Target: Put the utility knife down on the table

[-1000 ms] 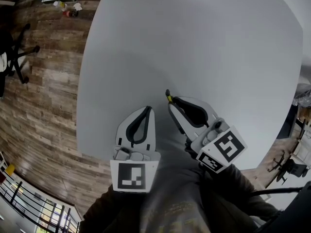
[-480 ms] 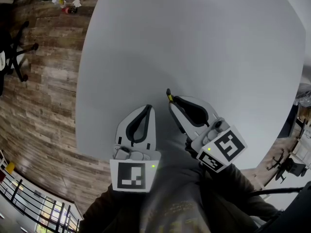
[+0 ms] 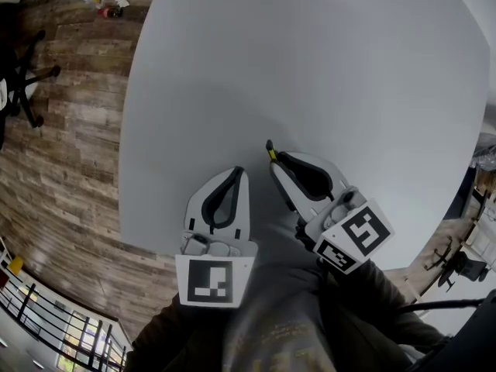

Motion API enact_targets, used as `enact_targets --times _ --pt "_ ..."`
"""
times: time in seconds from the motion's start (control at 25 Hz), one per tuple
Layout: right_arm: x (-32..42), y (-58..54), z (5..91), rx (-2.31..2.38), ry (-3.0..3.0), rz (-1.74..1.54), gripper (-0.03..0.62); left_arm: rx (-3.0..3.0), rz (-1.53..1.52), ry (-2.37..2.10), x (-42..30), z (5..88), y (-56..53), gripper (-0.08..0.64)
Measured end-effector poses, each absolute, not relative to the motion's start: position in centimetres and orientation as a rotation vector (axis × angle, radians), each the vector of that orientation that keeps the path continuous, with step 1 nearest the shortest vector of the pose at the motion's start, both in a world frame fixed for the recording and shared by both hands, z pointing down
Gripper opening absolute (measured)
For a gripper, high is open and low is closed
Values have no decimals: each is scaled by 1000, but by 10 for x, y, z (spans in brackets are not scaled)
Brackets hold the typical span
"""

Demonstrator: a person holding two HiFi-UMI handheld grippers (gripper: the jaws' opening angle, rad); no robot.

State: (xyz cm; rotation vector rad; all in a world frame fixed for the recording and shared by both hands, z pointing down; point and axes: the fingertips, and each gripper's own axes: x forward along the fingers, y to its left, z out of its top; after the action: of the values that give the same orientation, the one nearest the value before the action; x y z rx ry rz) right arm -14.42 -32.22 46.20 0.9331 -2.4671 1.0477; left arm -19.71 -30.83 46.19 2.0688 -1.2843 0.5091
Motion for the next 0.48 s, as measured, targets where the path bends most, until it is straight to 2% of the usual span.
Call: enact_targets --times 0.48 --pt "-142 -321 462 933 -2464 1050 52 2061 505 -1281 -194 462 -308 3"
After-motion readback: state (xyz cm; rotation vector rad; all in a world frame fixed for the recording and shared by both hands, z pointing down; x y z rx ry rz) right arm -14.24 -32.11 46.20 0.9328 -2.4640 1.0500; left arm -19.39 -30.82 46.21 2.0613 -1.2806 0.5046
